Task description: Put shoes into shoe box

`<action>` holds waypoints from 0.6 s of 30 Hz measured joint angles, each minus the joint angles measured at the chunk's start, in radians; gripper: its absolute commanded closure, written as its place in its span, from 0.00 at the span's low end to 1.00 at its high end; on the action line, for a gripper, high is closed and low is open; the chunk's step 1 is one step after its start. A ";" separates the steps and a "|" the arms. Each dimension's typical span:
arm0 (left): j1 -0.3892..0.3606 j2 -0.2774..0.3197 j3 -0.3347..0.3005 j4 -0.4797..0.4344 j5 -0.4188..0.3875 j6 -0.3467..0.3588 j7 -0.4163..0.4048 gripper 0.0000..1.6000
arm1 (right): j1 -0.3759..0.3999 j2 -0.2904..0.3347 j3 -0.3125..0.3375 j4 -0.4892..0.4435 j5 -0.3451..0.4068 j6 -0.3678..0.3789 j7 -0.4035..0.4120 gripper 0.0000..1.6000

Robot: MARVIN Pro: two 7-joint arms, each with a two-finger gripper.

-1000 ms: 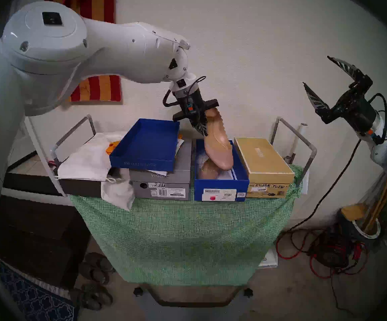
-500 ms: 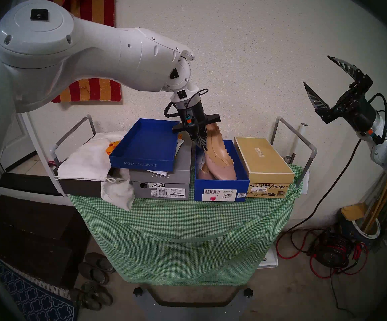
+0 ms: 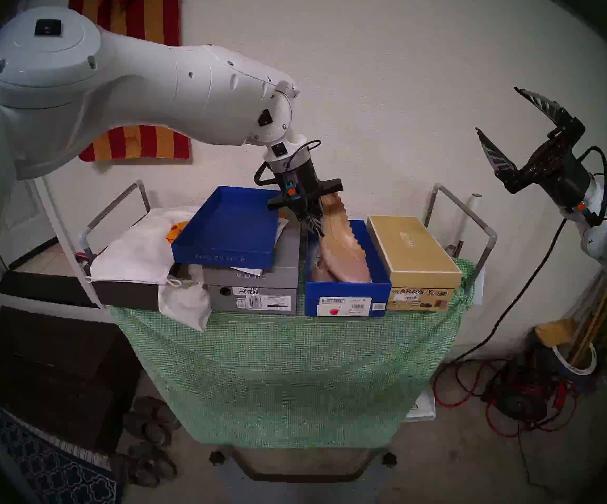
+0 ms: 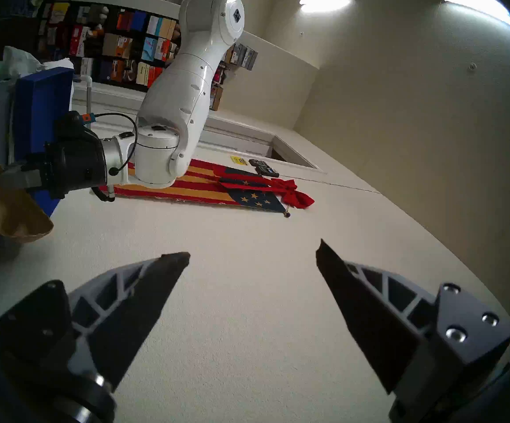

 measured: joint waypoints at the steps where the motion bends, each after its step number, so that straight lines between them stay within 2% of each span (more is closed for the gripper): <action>1: 0.000 0.001 -0.003 -0.001 0.004 0.000 0.003 0.80 | -0.001 0.000 0.001 0.000 0.000 0.000 0.000 0.00; 2: 0.000 0.001 -0.007 -0.003 0.008 0.000 0.007 0.68 | -0.002 0.000 0.002 0.000 0.000 0.000 0.000 0.00; 3: -0.001 0.001 -0.013 -0.004 0.013 0.000 0.012 0.19 | -0.003 0.000 0.004 0.000 0.000 0.000 0.000 0.00; 4: -0.001 0.001 -0.017 -0.005 0.015 0.000 0.015 0.00 | -0.004 0.000 0.005 0.000 0.000 0.000 0.000 0.00; 18: -0.045 0.001 -0.088 -0.045 0.043 0.000 0.055 0.00 | -0.020 0.000 0.022 0.000 0.002 0.000 0.000 0.00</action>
